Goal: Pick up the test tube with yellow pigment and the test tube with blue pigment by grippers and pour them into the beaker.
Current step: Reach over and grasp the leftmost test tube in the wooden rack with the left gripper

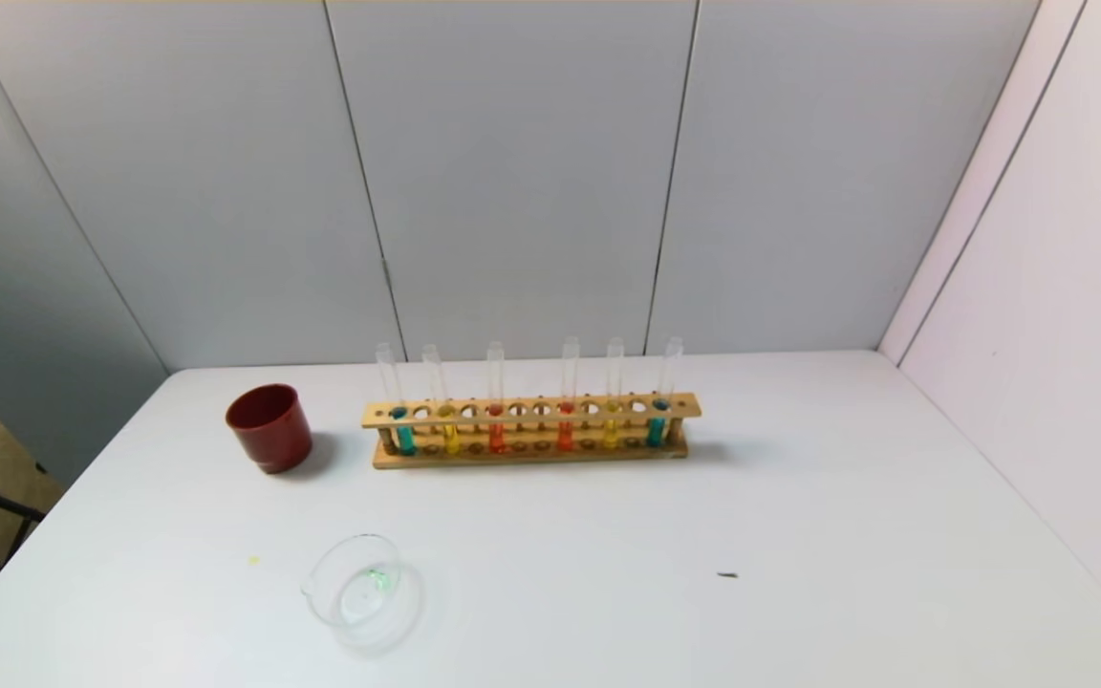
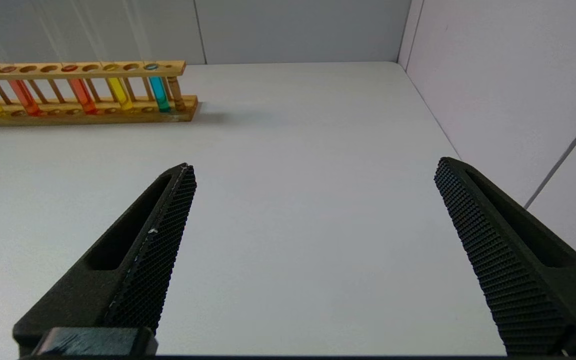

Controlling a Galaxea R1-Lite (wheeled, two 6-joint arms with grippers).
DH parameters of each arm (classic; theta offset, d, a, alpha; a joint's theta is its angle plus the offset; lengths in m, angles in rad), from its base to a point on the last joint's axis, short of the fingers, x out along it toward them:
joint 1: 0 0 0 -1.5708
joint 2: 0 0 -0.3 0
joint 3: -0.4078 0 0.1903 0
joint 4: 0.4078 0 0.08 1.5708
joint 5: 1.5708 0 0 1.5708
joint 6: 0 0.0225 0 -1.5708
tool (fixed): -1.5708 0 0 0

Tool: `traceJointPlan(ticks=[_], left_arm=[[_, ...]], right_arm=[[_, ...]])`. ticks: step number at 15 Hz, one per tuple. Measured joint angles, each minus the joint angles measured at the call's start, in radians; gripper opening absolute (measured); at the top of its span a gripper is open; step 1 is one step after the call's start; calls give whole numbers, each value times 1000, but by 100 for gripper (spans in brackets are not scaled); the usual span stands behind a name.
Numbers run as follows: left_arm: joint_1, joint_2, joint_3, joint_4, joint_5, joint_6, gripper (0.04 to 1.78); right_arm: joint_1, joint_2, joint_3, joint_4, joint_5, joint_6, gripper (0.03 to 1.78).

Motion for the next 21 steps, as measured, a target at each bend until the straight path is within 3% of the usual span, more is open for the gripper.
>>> traceJointPlan(ticks=[7, 12, 15, 21], left_arm=[[0, 0, -28, 34, -8, 36, 175], [-5, 145, -263, 122, -62, 21, 175], [-12, 329, -364, 53, -100, -17, 175], [-33, 797, -483, -227, -136, -40, 175]], right_arm=[[0, 0, 0, 0, 0, 0, 174], [0, 0, 0, 0, 0, 0, 174], [0, 0, 0, 0, 0, 0, 174], [0, 0, 0, 0, 0, 0, 174]])
